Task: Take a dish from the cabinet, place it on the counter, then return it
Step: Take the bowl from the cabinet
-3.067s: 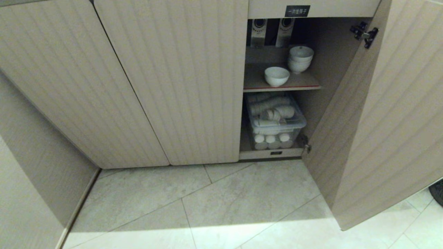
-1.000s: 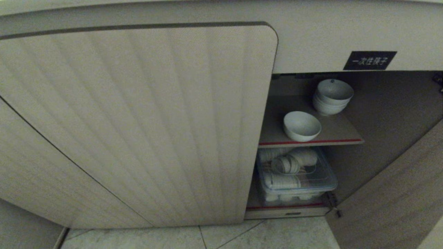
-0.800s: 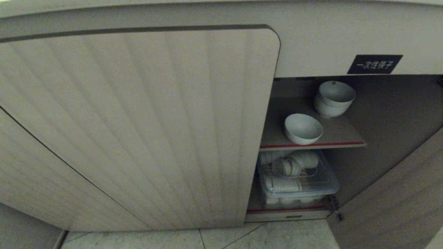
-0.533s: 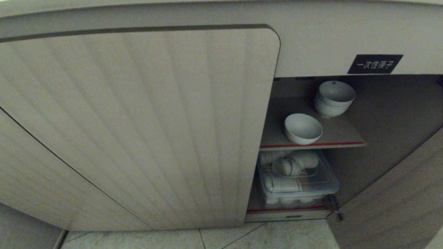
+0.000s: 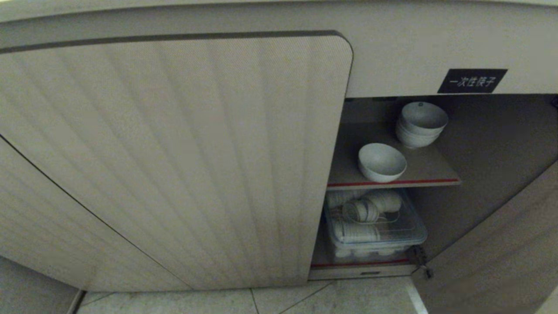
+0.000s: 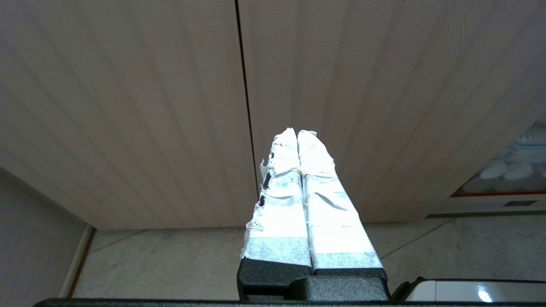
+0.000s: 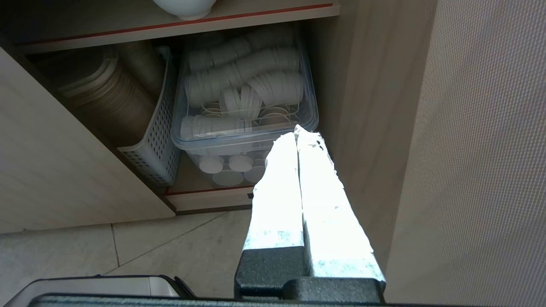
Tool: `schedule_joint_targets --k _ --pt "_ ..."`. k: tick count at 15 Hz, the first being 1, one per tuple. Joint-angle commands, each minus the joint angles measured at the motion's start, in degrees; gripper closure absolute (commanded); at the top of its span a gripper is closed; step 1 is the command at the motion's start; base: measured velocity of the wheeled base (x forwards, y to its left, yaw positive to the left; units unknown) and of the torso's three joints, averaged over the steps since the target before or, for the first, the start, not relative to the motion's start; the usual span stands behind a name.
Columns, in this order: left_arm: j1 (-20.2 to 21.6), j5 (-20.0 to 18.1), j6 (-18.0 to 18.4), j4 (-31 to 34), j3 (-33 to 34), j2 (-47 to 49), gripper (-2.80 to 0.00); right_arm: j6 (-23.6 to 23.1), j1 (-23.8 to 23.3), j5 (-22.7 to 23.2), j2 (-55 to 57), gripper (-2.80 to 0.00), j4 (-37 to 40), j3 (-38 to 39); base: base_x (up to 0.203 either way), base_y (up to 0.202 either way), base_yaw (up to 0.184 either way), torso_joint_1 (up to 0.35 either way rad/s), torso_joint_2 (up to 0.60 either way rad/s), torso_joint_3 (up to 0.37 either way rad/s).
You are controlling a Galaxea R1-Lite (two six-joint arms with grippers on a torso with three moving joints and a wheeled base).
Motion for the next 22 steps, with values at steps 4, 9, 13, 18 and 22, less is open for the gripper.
schedule_joint_targets --k 4,9,13,18,22 --pt "0.0 0.0 0.0 0.0 0.0 0.0 0.0 -0.5 0.0 0.0 0.1 0.0 0.0 0.0 0.0 0.0 0.0 0.0 0.0 0.0" --pt "-0.1 0.0 0.0 0.0 0.0 0.0 0.0 -2.5 0.0 1.3 0.1 0.0 -0.1 0.0 0.0 0.0 0.0 0.0 0.0 0.0" --pt "0.0 0.0 0.0 0.0 0.0 0.0 0.0 -5.9 0.1 2.2 0.1 0.0 0.1 -0.2 0.0 0.0 0.0 0.0 0.0 0.0" --pt "-0.1 0.0 0.0 0.0 0.0 0.0 0.0 -5.9 0.1 2.3 0.8 0.0 -0.2 -1.4 0.0 0.0 0.0 0.0 0.0 0.0" --pt "0.0 0.0 0.0 0.0 0.0 0.0 0.0 -6.5 0.1 12.1 6.4 0.0 -0.3 -5.7 0.0 0.0 0.0 0.0 0.0 0.0"
